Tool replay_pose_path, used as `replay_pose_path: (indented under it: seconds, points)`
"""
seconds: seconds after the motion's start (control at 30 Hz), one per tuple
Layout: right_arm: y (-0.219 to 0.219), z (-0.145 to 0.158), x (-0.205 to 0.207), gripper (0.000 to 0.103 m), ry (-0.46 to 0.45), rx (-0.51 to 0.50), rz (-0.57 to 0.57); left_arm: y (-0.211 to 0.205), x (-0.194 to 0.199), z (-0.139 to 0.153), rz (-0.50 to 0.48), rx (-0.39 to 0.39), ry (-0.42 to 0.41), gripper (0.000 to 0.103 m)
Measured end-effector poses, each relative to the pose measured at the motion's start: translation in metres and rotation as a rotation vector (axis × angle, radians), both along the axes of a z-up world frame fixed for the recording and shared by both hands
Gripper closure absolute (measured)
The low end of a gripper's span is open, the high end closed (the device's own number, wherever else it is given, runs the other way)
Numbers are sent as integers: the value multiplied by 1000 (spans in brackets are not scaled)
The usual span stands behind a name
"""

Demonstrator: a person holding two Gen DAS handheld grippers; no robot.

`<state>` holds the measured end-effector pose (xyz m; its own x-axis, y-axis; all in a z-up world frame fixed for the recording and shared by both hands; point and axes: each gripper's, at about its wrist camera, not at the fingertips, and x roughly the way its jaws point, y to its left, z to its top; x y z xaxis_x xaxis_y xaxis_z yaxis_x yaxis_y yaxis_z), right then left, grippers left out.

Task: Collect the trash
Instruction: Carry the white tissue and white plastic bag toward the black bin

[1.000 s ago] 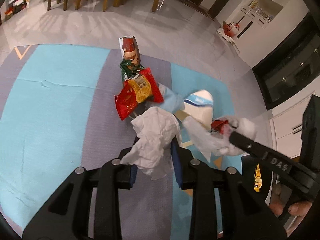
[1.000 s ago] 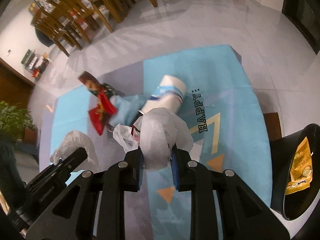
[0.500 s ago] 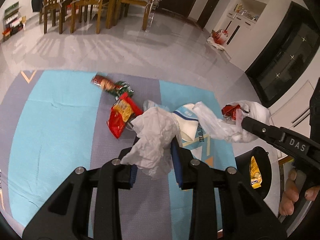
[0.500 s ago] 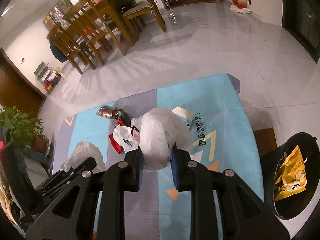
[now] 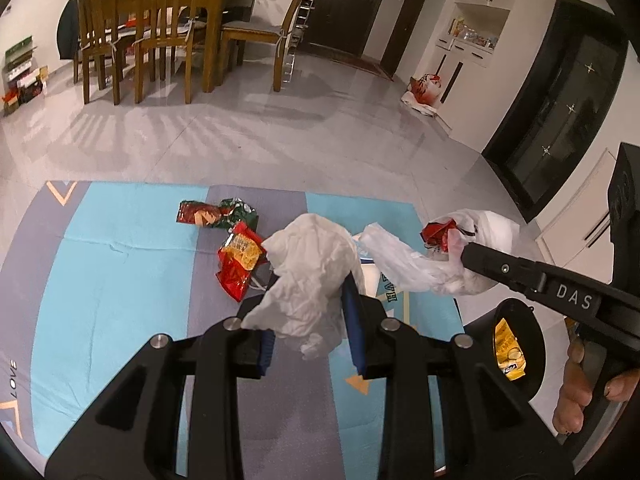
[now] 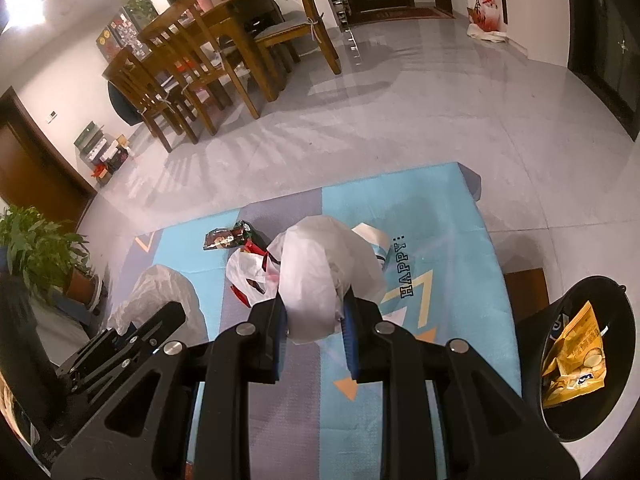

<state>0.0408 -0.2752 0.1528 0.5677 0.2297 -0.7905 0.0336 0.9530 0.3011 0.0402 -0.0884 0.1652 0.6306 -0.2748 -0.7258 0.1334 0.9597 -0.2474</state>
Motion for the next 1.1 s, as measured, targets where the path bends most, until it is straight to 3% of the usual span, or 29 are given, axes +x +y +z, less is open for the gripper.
replay_pose_path:
  seconds: [1.1]
  points:
    - [-11,18,-18,79,-48,-38,-23,-36,-4,3,-121,4,-14,72]
